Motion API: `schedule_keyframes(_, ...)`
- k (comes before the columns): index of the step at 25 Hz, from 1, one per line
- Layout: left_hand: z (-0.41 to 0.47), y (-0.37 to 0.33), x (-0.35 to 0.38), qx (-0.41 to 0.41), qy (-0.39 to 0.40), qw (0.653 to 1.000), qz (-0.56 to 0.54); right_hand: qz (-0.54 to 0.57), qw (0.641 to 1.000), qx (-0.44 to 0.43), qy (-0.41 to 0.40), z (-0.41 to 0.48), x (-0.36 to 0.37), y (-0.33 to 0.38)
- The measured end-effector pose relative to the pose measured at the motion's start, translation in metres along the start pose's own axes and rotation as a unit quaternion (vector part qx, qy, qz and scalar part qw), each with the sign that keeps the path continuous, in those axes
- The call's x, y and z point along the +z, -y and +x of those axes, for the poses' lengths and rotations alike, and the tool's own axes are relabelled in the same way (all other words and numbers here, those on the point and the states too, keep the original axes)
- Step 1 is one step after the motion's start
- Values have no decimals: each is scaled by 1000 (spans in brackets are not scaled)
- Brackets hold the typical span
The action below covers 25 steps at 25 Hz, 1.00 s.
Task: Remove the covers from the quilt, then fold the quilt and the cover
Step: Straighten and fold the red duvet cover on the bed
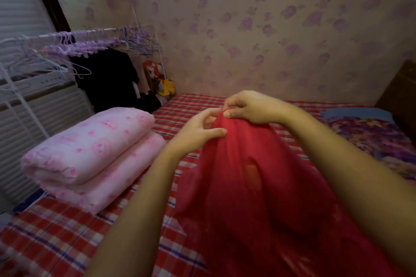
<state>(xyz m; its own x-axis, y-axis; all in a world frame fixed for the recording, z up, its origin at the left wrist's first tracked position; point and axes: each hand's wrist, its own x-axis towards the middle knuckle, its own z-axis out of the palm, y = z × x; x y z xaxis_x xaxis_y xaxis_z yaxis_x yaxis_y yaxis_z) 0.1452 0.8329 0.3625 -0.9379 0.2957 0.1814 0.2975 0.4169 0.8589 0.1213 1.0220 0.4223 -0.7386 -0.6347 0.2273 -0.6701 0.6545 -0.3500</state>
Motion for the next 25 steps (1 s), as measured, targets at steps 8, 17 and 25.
schedule_keyframes(8, 9, 2, 13, -65, -208, 975, -52, 317, 943, 104, 11, -35, 74, -45)
schedule_keyframes(17, -15, 9, 0, -72, -149, 977, -135, 405, 907, 72, -86, -26, 114, -25)
schedule_keyframes(25, -26, 16, -3, -77, -114, 983, -122, 445, 890, 46, -85, -19, 131, -3)
